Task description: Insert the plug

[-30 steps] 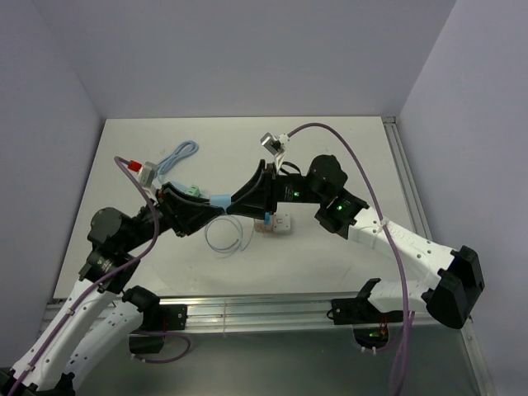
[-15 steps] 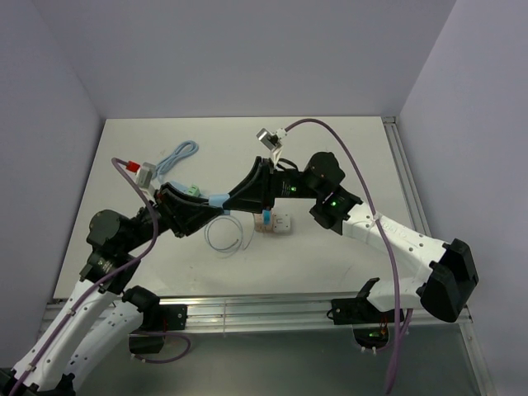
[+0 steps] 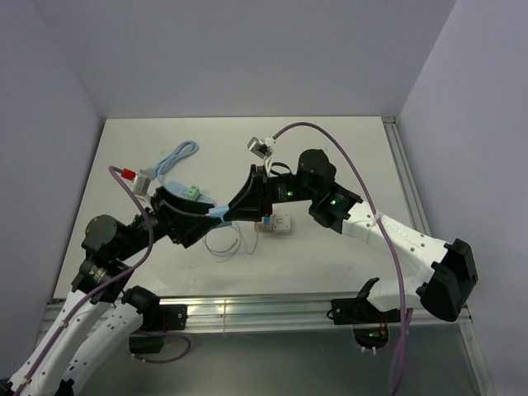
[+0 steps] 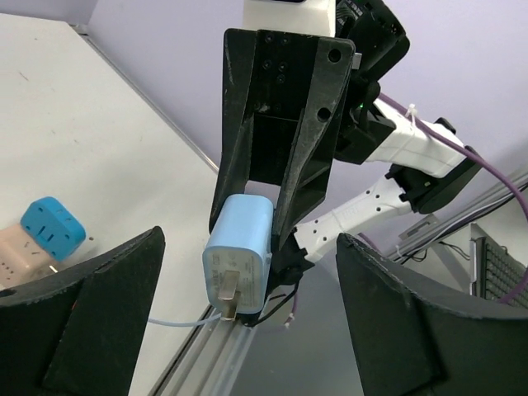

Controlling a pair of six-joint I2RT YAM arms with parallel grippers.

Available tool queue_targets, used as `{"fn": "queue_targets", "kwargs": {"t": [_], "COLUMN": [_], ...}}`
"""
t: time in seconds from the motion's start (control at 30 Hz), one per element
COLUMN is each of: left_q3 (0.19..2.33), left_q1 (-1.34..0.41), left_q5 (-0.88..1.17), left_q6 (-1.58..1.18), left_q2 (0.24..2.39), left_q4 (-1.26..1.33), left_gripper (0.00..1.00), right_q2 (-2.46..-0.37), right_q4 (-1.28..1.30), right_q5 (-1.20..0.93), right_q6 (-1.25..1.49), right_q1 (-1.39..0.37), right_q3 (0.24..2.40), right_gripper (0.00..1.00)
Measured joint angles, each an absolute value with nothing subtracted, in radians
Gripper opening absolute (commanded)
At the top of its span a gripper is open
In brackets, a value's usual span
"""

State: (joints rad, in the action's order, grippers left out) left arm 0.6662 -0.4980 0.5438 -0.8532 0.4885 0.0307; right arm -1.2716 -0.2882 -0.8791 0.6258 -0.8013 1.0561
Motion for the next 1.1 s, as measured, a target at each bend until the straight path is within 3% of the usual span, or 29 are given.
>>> {"fn": "queue_targets", "kwargs": {"t": [0.23, 0.43, 0.57, 0.63, 0.67, 0.77, 0.8, 0.83, 0.9, 1.1], "left_q3": [0.711, 0.721, 0.721, 0.721, 0.721, 0.723, 0.723, 0.723, 0.723, 0.722], "left_q1": [-0.498, -0.498, -0.498, -0.498, -0.498, -0.502, -0.503, -0.503, -0.503, -0.503], "left_q5": [0.554, 0.583, 0.603, 0.615, 0.620, 0.657, 0.661, 0.664, 0.667, 0.665], "left_q6": [-0.805, -0.789, -0.782, -0.779, -0.779, -0.780, -0.783, -0.787, -0.791, -0.795], "left_q2": [0.498, 0.527, 0.542, 0.546, 0.547, 0.550, 0.550, 0.550, 0.549, 0.530], "left_q4": [-0.054, -0.091, -0.097, -0.098, -0.099, -0.093, -0.089, -0.089, -0.080, -0.066], "left_gripper": [0.90, 0.78, 0.76, 0.66, 0.44, 0.00, 0.00, 0.00, 0.00, 0.00], "right_q2": [-1.272, -1.272, -1.270, -1.267, -1.265, -1.262, -1.262, -1.262, -1.262, -1.262], "right_q4": [-0.193, -0.181, -0.171, -0.168, -0.165, -0.147, -0.146, -0.146, -0.149, -0.193], "right_q5": [-0.915, -0.944, -0.950, -0.950, -0.950, -0.945, -0.950, -0.948, -0.956, -0.976], "right_q6": [0.562, 0.552, 0.546, 0.541, 0.539, 0.527, 0.525, 0.521, 0.526, 0.564], "right_q1": [-0.801, -0.801, -0.801, -0.801, -0.801, -0.800, -0.798, -0.797, -0.796, -0.796], "right_q3": [1.083, 1.084, 1.088, 1.089, 1.089, 1.091, 1.093, 1.093, 1.094, 1.093], "right_gripper": [0.00, 0.00, 0.00, 0.00, 0.00, 0.00, 0.07, 0.24, 0.38, 0.46]}}
